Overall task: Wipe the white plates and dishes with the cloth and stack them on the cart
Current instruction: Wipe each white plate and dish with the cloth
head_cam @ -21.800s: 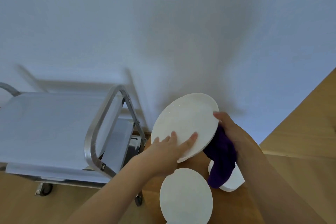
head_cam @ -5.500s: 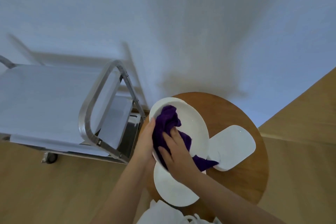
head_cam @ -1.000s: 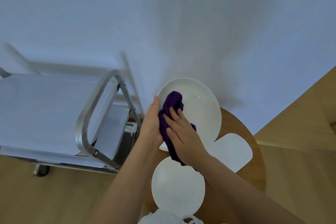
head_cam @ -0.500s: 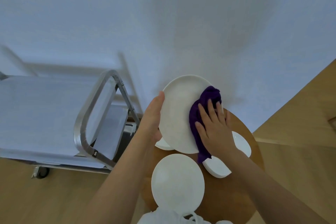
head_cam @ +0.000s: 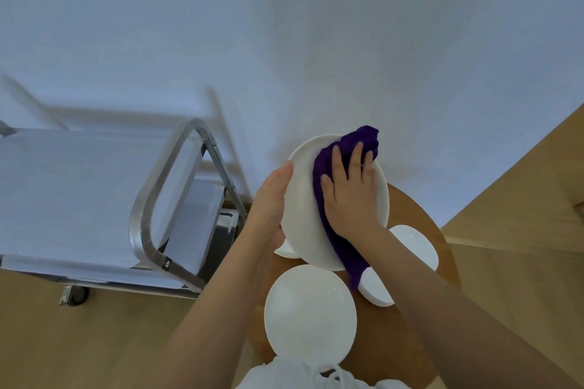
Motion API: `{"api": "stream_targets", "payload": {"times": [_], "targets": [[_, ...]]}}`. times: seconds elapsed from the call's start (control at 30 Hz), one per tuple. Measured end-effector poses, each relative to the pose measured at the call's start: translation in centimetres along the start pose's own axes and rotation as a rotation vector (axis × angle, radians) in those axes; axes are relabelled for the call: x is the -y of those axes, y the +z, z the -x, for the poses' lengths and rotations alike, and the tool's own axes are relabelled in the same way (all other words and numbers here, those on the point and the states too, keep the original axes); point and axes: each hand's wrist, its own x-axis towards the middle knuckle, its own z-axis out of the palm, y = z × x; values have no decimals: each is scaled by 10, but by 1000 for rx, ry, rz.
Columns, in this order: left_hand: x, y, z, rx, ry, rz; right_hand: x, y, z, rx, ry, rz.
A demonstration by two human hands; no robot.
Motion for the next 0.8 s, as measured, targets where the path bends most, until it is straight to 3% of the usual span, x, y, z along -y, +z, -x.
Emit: {"api": "stream_targets", "payload": {"times": [0.1,0.27,0.47,0.63,0.8], "targets": [[5,-1,-1,-8,-1,9,17,-1,7,20,-59,-49],[3,-3,-3,-44,22,65,41,-1,36,-17,-323,-126],[-1,-14,-4,-43,-29,120,21,4,48,66,-491,-302],[-4,-17,-5,-21,-191,209,-15,11,53,109,-712,-126],[-16,-27,-11,21,-206,185,-34,11,58,28,-749,16]]}}
